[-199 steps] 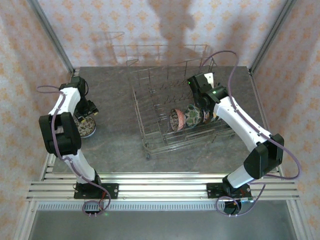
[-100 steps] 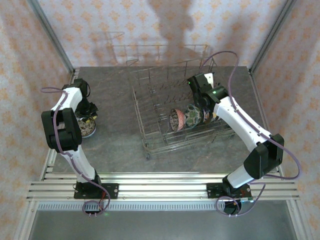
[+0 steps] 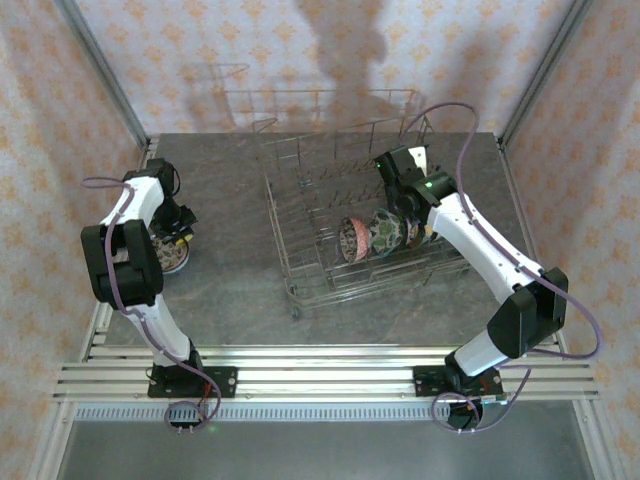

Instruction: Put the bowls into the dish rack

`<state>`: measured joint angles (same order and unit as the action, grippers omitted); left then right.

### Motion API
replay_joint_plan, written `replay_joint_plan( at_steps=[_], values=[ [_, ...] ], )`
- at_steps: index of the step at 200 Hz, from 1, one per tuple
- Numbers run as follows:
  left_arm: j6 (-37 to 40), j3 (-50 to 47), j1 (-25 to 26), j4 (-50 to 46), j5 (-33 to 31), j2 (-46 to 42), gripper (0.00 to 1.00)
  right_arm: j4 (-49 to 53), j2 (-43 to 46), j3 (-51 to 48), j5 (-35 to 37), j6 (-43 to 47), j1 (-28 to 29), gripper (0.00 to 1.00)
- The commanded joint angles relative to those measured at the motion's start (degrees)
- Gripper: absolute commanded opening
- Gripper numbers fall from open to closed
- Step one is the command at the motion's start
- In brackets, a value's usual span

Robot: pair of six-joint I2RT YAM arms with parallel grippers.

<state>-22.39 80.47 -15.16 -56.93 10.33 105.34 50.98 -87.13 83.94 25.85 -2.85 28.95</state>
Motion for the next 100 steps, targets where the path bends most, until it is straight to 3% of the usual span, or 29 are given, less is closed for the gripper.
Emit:
replay_joint_plan(
  at_steps=[1,100],
  values=[
    [0.5,-1.3,-0.2,-0.3,0.8,-3.1,0.11,0.7,0.4,0.5,0.0,-1.2,0.2,0.88],
    [1.1,-2.8,0.2,-0.6,1.5,-4.8,0.09,0.5,0.0,0.8,-1.2,-1.6,0.4,0.88]
  ],
)
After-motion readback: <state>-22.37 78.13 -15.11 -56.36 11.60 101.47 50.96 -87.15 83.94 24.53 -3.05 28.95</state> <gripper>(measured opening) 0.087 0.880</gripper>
